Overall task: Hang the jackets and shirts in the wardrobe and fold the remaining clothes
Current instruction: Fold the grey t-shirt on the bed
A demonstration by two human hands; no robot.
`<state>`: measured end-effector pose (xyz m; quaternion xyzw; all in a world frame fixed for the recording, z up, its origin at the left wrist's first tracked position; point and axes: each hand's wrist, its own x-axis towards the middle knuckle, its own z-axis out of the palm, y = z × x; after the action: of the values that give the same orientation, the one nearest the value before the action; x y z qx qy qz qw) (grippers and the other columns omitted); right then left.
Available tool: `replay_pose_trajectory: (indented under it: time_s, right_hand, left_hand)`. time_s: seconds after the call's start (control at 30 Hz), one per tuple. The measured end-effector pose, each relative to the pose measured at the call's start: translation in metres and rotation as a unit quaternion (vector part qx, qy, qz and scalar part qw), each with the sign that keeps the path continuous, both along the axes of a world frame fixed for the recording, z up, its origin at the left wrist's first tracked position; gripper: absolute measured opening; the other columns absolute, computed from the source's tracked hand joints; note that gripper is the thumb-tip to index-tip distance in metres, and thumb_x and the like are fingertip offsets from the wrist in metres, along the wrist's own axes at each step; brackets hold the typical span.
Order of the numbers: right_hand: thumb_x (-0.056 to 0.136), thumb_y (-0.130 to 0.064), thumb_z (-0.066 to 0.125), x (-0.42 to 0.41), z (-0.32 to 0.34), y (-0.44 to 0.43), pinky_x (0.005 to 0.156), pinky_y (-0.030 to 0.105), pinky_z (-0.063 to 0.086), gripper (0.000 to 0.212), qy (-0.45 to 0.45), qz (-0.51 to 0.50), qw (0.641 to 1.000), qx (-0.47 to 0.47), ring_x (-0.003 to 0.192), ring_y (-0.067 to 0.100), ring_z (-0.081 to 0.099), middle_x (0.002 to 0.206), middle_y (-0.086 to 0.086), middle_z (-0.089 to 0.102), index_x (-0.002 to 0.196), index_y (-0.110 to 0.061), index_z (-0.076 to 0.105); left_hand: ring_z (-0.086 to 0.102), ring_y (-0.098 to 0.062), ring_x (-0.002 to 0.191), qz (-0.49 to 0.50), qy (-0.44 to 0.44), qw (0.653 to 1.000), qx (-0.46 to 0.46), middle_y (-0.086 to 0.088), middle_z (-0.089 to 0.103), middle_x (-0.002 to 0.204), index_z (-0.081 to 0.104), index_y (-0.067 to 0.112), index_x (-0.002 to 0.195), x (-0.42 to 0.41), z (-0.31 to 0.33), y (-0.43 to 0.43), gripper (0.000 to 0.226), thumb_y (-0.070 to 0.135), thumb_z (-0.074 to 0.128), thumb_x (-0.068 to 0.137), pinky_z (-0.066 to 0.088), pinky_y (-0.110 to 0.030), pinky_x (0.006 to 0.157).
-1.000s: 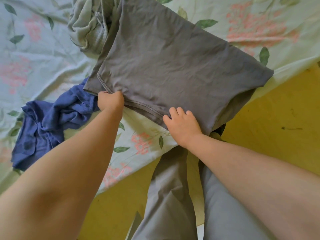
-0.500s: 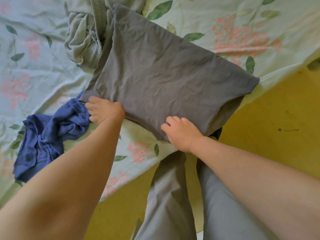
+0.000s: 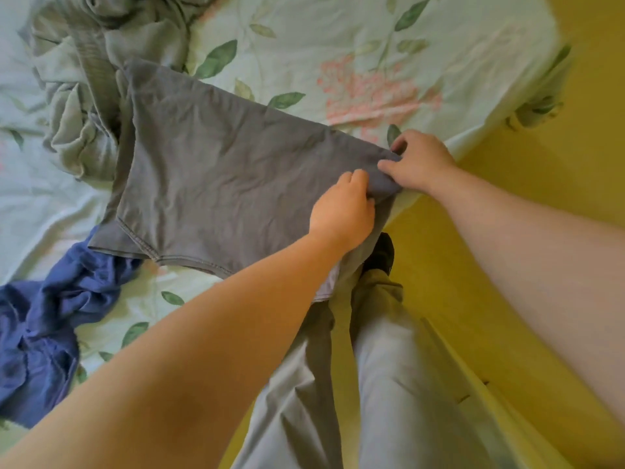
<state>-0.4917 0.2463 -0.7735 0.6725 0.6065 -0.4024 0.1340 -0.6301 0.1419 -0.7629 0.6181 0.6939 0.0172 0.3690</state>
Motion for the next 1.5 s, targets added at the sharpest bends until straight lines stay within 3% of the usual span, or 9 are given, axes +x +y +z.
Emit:
replay_pose_trajectory:
  time_s: [0.23, 0.4, 0.5, 0.63, 0.83, 1.07, 1.17, 1.3, 1.5]
  right_hand:
    - [0.092, -0.040, 0.070, 0.020, 0.001, 0.020, 0.059, 0.033, 0.034, 0.036, 0.071, 0.073, 0.993, -0.055, 0.077, 0.025, 0.052, 0.070, 0.000, 0.053, 0.068, -0.020, 0.051]
    - [0.091, -0.024, 0.075, 0.026, -0.008, 0.012, 0.077, 0.036, 0.059, 0.028, 0.188, -0.099, 0.966, -0.143, 0.088, 0.024, 0.068, 0.101, 0.011, 0.070, 0.111, -0.006, 0.067]
    - [0.093, -0.024, 0.073, 0.027, -0.008, 0.013, 0.078, 0.036, 0.059, 0.028, 0.194, -0.083, 0.963, -0.165, 0.085, 0.022, 0.068, 0.103, 0.016, 0.073, 0.107, 0.000, 0.071]
    - [0.096, -0.025, 0.066, 0.018, 0.004, 0.016, 0.069, 0.036, 0.059, 0.019, 0.214, -0.080, 0.956, -0.186, 0.081, 0.027, 0.067, 0.091, 0.015, 0.068, 0.083, -0.012, 0.059]
    - [0.099, -0.023, 0.058, -0.009, 0.026, 0.009, 0.061, 0.040, 0.064, 0.014, 0.270, -0.102, 0.936, -0.203, 0.070, 0.029, 0.075, 0.091, 0.019, 0.072, 0.100, -0.009, 0.061]
    - [0.097, -0.016, 0.054, -0.066, 0.049, 0.001, 0.049, 0.040, 0.061, 0.014, 0.281, -0.104, 0.945, -0.133, 0.064, 0.035, 0.071, 0.082, 0.019, 0.070, 0.084, -0.010, 0.055]
    - [0.094, -0.017, 0.055, -0.095, 0.058, -0.003, 0.047, 0.038, 0.059, 0.020, 0.288, -0.055, 0.952, -0.085, 0.065, 0.037, 0.066, 0.070, 0.011, 0.060, 0.075, -0.015, 0.047]
    - [0.096, -0.023, 0.054, -0.137, 0.063, -0.008, 0.072, 0.045, 0.059, 0.023, 0.293, 0.004, 0.954, -0.064, 0.075, 0.024, 0.060, 0.079, 0.001, 0.055, 0.076, -0.021, 0.041]
    - [0.094, -0.014, 0.053, -0.148, 0.064, -0.004, 0.052, 0.034, 0.055, 0.009, 0.204, -0.019, 0.978, -0.046, 0.083, 0.027, 0.061, 0.097, 0.006, 0.057, 0.102, -0.012, 0.050]
  left_hand:
    - [0.055, -0.032, 0.106, 0.048, 0.061, 0.996, -0.034, -0.008, 0.053, 0.116, 0.047, 0.014, 0.113, 0.034, -0.019, -0.011, 0.047, 0.050, 0.068, 0.091, 0.050, -0.044, 0.078]
    - [0.055, -0.032, 0.109, 0.078, 0.124, 0.988, -0.046, -0.007, 0.052, 0.117, 0.042, 0.015, 0.116, 0.049, -0.026, -0.005, 0.066, 0.064, 0.070, 0.082, 0.048, -0.044, 0.077]
    - [0.053, -0.031, 0.111, 0.109, 0.145, 0.982, -0.051, -0.006, 0.052, 0.117, 0.041, 0.016, 0.115, 0.059, -0.028, -0.002, 0.068, 0.067, 0.069, 0.080, 0.047, -0.046, 0.081]
    - [0.049, -0.030, 0.113, 0.161, 0.152, 0.974, -0.046, -0.004, 0.047, 0.120, 0.040, 0.016, 0.117, 0.065, -0.025, -0.008, 0.057, 0.054, 0.068, 0.085, 0.045, -0.049, 0.084]
    - [0.044, -0.030, 0.116, 0.352, 0.121, 0.925, -0.078, -0.003, 0.043, 0.125, 0.041, 0.018, 0.116, 0.055, -0.017, -0.014, 0.044, 0.016, 0.062, 0.078, 0.043, -0.047, 0.087]
    - [0.045, -0.030, 0.122, 0.394, 0.111, 0.903, -0.130, -0.004, 0.047, 0.133, 0.047, 0.018, 0.127, 0.027, -0.007, -0.051, 0.053, 0.009, 0.062, 0.077, 0.045, -0.046, 0.097]
    - [0.049, -0.029, 0.111, 0.438, 0.063, 0.885, -0.142, -0.001, 0.051, 0.118, 0.051, 0.019, 0.109, 0.015, -0.001, -0.068, 0.039, 0.006, 0.063, 0.074, 0.051, -0.048, 0.088]
    - [0.057, -0.024, 0.085, 0.492, 0.001, 0.855, -0.163, 0.001, 0.061, 0.092, 0.056, 0.027, 0.086, -0.011, 0.009, -0.088, 0.034, -0.002, 0.051, 0.069, 0.045, -0.030, 0.057]
    - [0.053, -0.027, 0.076, 0.332, -0.018, 0.931, -0.151, -0.002, 0.054, 0.084, 0.053, 0.023, 0.072, -0.026, 0.030, -0.103, 0.021, 0.004, 0.046, 0.072, 0.034, -0.034, 0.055]
